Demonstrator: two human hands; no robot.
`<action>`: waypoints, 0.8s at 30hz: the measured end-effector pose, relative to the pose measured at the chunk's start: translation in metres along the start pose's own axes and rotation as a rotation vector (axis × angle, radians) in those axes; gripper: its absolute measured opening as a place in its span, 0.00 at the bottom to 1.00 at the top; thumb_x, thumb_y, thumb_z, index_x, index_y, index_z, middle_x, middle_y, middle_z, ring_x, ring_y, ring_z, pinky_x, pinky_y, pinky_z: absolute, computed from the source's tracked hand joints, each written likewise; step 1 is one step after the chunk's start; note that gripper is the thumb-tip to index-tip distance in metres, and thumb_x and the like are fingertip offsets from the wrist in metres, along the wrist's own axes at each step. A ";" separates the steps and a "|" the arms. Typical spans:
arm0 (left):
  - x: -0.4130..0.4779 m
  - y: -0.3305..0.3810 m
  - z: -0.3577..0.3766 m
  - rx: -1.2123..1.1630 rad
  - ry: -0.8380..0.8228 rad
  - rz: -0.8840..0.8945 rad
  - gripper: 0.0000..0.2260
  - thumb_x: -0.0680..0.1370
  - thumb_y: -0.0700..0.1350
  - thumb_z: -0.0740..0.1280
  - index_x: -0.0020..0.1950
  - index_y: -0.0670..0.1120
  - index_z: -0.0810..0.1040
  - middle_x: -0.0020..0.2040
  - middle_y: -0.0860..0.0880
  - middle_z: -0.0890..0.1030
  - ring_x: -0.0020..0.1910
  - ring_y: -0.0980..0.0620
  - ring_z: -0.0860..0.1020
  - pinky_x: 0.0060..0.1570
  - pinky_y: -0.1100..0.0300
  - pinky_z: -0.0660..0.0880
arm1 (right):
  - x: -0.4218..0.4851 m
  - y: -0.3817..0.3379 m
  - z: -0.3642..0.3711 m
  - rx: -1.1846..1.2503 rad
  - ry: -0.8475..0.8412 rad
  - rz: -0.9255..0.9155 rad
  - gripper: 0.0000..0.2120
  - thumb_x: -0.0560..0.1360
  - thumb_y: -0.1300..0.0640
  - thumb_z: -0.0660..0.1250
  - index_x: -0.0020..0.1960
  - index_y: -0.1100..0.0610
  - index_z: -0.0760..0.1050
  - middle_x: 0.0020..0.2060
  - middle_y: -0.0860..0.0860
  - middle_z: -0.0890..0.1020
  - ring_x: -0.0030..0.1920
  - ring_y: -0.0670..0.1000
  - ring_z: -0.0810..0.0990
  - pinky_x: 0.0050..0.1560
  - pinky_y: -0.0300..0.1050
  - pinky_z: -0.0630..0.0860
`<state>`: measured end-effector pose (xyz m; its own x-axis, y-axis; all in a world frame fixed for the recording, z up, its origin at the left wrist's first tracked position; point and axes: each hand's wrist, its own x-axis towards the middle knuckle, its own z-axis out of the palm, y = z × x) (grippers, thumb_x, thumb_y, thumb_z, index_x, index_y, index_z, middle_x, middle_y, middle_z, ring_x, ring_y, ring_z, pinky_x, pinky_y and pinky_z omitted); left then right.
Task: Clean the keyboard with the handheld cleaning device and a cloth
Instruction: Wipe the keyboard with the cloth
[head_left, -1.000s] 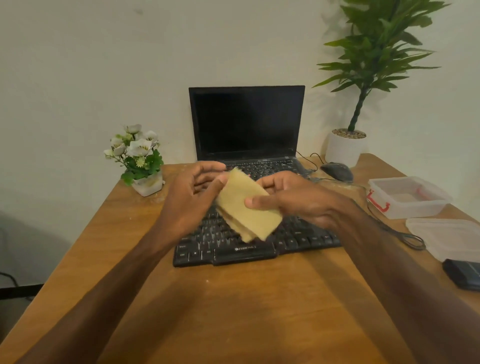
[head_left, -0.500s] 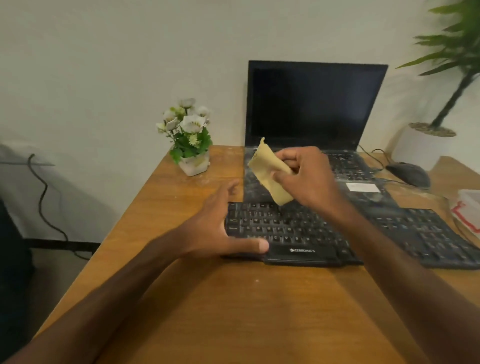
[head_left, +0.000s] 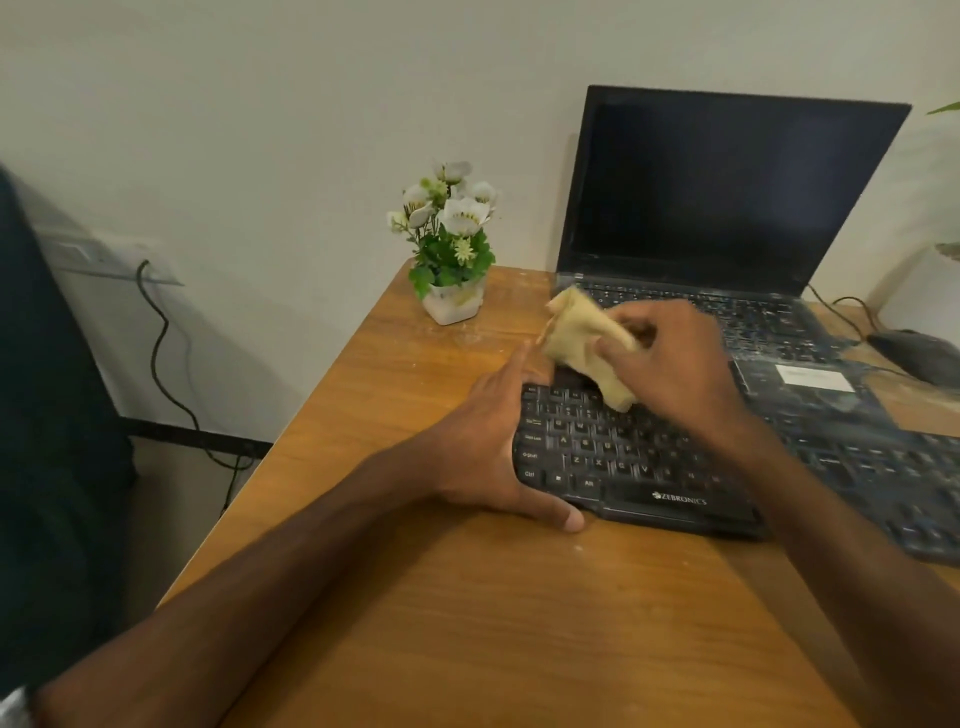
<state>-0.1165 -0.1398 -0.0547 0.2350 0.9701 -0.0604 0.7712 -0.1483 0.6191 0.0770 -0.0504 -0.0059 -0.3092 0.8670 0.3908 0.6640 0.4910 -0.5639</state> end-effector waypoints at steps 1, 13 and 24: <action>0.000 -0.001 0.000 0.006 -0.012 -0.012 0.73 0.58 0.70 0.82 0.81 0.59 0.29 0.84 0.58 0.48 0.81 0.53 0.54 0.77 0.53 0.59 | 0.003 0.005 -0.007 0.015 0.043 0.061 0.13 0.76 0.55 0.73 0.60 0.53 0.82 0.47 0.45 0.84 0.40 0.41 0.80 0.35 0.31 0.72; -0.002 0.005 0.000 0.059 -0.037 -0.015 0.70 0.61 0.70 0.81 0.82 0.59 0.29 0.83 0.61 0.44 0.82 0.55 0.50 0.80 0.50 0.57 | 0.000 0.017 -0.031 0.905 -0.268 0.443 0.31 0.64 0.70 0.77 0.65 0.54 0.79 0.57 0.55 0.84 0.55 0.53 0.85 0.49 0.47 0.84; -0.001 0.003 0.002 0.065 -0.018 0.005 0.69 0.61 0.71 0.80 0.83 0.58 0.32 0.83 0.58 0.49 0.80 0.55 0.52 0.80 0.46 0.59 | -0.004 0.016 -0.017 0.091 -0.067 -0.064 0.22 0.67 0.61 0.80 0.59 0.46 0.82 0.59 0.45 0.79 0.58 0.45 0.75 0.56 0.43 0.74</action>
<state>-0.1133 -0.1416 -0.0543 0.2489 0.9658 -0.0721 0.8067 -0.1655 0.5673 0.1002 -0.0480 -0.0043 -0.3957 0.8358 0.3808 0.5781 0.5488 -0.6038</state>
